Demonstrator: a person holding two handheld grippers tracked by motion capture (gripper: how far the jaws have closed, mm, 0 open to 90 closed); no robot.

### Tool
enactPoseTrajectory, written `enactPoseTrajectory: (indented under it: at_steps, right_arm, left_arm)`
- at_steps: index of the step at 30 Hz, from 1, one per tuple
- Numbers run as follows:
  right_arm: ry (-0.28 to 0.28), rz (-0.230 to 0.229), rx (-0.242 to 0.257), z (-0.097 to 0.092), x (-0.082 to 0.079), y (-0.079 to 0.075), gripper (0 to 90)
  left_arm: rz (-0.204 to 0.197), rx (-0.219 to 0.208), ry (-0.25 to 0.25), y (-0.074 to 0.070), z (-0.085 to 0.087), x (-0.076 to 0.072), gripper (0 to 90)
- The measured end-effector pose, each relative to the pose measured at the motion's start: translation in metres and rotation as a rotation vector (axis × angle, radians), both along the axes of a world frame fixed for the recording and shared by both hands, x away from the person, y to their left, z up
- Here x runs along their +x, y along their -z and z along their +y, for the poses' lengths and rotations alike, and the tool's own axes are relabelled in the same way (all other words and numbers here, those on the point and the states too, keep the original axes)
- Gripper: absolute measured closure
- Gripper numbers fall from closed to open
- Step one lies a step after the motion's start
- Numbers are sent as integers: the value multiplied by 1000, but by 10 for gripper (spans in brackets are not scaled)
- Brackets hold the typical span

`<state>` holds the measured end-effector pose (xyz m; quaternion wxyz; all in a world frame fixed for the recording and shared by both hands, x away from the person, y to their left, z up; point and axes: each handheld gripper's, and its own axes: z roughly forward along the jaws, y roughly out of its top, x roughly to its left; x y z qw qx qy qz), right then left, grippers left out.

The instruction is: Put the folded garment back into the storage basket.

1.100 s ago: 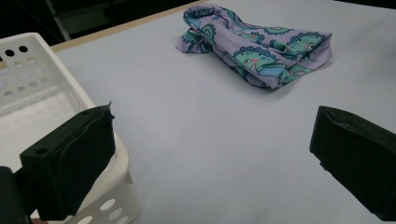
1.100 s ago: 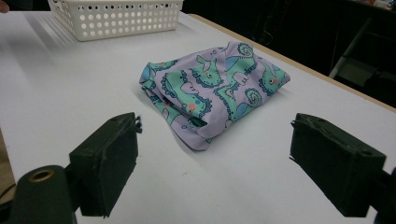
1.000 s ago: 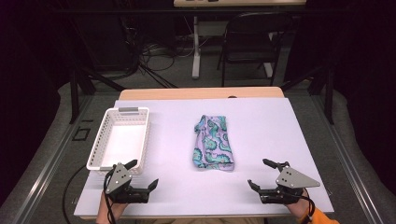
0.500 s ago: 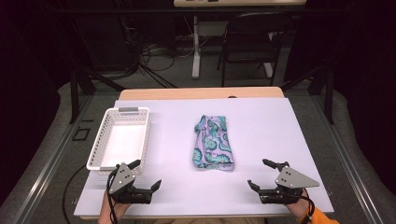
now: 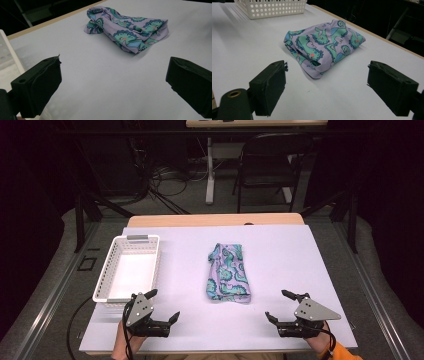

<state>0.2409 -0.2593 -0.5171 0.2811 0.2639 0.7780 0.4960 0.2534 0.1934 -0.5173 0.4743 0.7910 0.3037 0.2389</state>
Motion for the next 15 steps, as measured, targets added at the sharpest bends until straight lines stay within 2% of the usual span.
enactPoseTrajectory:
  at_steps: [6, 9, 15]
  right_arm:
    - [5, 7, -5, 1, 0, 1, 146]
    - [-3, -2, -3, 1, 0, 0, 146]
    - [-5, 2, -4, 1, 0, 0, 146]
  left_arm:
    - [5, 3, 30, 0, -13, 3, 2]
    - [-12, 28, 39, 0, -18, 3, 2]
    - [-7, 11, 47, -3, -25, 10, 2]
